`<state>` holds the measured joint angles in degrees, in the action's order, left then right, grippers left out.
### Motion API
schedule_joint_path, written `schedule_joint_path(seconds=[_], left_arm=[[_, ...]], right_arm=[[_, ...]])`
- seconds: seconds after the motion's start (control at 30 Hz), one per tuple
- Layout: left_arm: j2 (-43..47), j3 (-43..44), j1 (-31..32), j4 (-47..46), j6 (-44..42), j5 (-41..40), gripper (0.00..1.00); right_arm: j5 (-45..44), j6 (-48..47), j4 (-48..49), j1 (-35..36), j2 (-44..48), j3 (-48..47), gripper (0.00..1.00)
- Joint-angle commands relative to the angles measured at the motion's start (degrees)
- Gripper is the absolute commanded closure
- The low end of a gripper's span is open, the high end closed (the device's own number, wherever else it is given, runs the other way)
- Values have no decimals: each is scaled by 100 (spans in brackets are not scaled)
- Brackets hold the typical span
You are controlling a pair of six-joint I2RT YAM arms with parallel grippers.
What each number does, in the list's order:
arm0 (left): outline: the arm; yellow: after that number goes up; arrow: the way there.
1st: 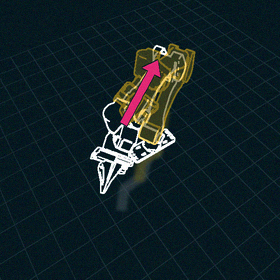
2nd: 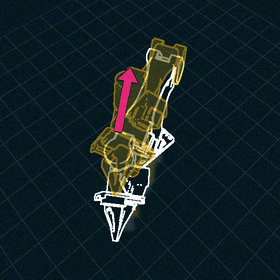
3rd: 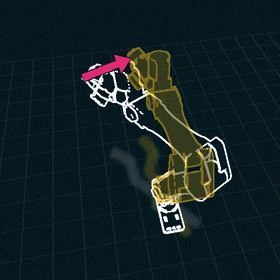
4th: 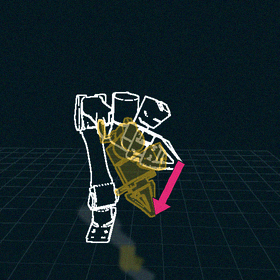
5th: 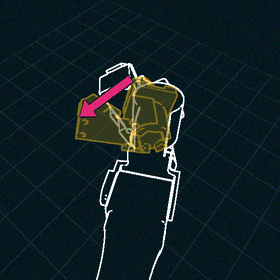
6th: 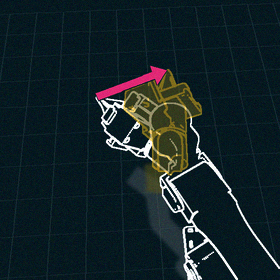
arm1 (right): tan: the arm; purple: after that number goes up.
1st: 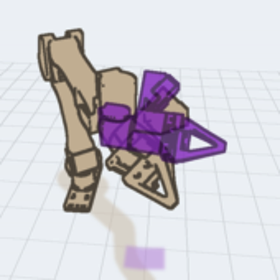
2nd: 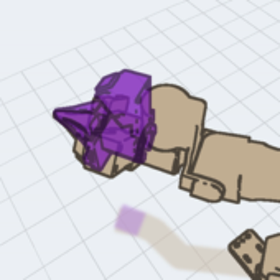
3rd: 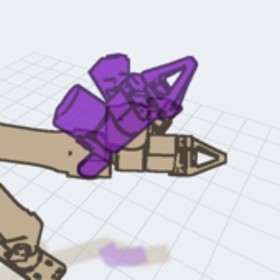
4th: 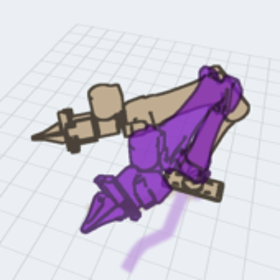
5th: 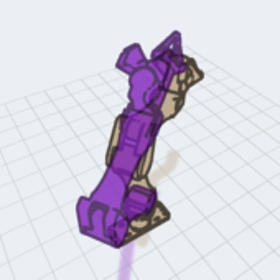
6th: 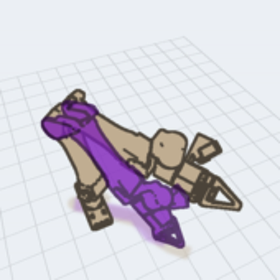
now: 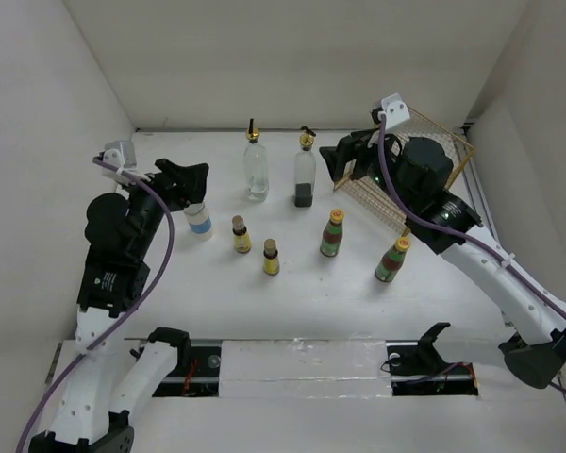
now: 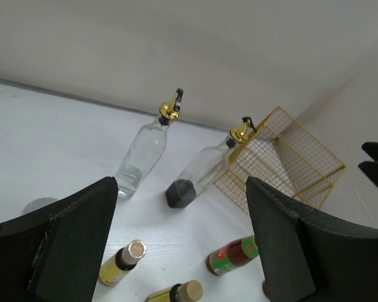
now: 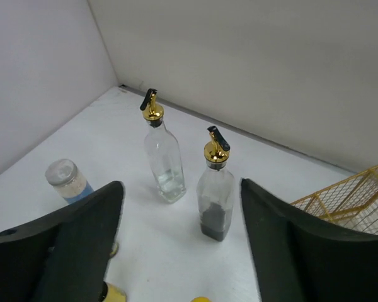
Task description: Organize the condiment bottles
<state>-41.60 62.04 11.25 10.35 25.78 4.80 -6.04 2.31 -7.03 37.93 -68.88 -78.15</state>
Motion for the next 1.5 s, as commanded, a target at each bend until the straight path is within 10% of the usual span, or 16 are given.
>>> schedule_joint_path(seconds=[0.0,0.1,0.13,0.17,0.23,0.3,0.37,0.47,1.47], left_arm=[[-129,-148,27,-358,-20,618,21],[-129,-218,27,-428,-73,689,36],[-129,-219,27,-428,-73,689,56],[-129,-323,27,-489,-73,689,72],[-129,-508,27,-543,-73,549,93],[-181,-657,27,-543,49,383,95],[-251,-903,27,-613,111,382,85],[-321,-975,27,-701,164,382,64],[-1210,-676,80,-551,-284,153,58]], right_arm=[[-178,95,211,30,234,237,25],[-310,95,325,30,296,467,72],[-388,95,325,30,296,528,94],[-389,95,325,30,296,607,95],[-450,95,325,30,236,669,92],[-337,95,325,30,165,722,55],[-170,95,325,30,-106,722,28],[112,95,430,30,-397,722,19],[1264,147,2355,-805,-3202,-561,40]])
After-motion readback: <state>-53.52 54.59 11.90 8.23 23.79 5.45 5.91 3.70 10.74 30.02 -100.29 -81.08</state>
